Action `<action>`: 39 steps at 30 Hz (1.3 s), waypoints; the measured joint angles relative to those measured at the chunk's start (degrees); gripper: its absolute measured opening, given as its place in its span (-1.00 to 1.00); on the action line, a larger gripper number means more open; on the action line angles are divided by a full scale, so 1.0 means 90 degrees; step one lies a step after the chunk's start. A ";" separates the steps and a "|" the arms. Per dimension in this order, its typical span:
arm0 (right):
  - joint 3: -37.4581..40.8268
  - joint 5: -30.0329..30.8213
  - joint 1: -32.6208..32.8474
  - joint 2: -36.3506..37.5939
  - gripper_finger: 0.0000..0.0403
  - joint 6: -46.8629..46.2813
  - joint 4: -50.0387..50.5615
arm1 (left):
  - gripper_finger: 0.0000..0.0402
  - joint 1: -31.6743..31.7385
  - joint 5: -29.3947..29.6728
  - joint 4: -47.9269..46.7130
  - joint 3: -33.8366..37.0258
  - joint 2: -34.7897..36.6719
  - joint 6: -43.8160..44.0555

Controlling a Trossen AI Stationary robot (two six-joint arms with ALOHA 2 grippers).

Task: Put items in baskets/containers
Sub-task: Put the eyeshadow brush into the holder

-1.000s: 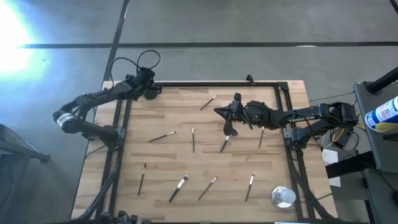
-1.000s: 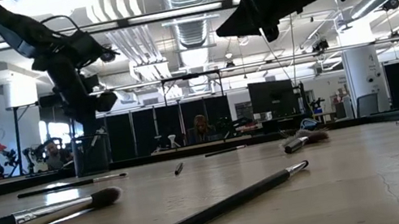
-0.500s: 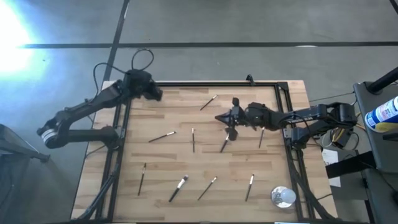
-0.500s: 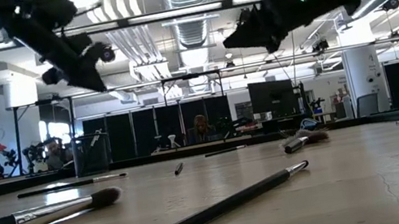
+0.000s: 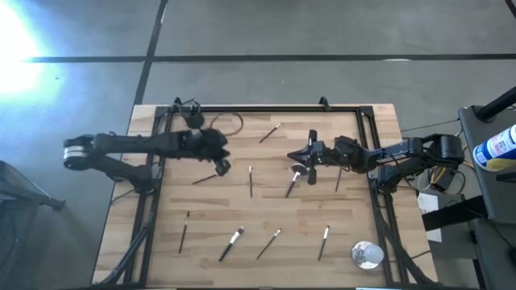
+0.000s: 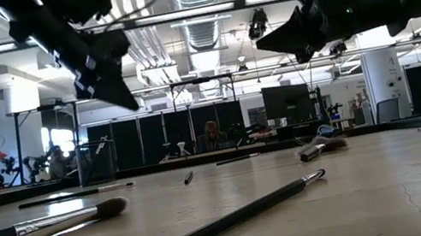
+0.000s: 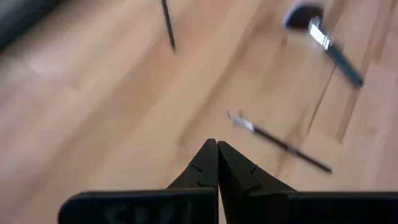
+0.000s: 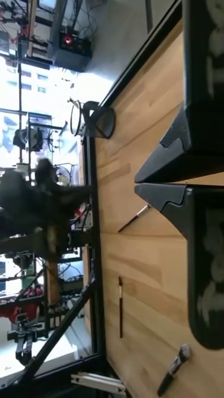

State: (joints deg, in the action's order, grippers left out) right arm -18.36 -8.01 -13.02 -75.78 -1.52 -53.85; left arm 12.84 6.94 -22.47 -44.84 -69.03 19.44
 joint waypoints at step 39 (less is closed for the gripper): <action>0.0266 0.0005 0.0000 0.0177 -0.96 0.0051 -0.0181 | -0.91 -0.0374 0.0547 -0.0184 -0.0012 -0.2633 0.1324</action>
State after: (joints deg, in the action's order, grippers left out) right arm -15.97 -7.97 -13.02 -74.19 -1.06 -55.48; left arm 9.48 11.86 -24.13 -44.95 -92.73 31.35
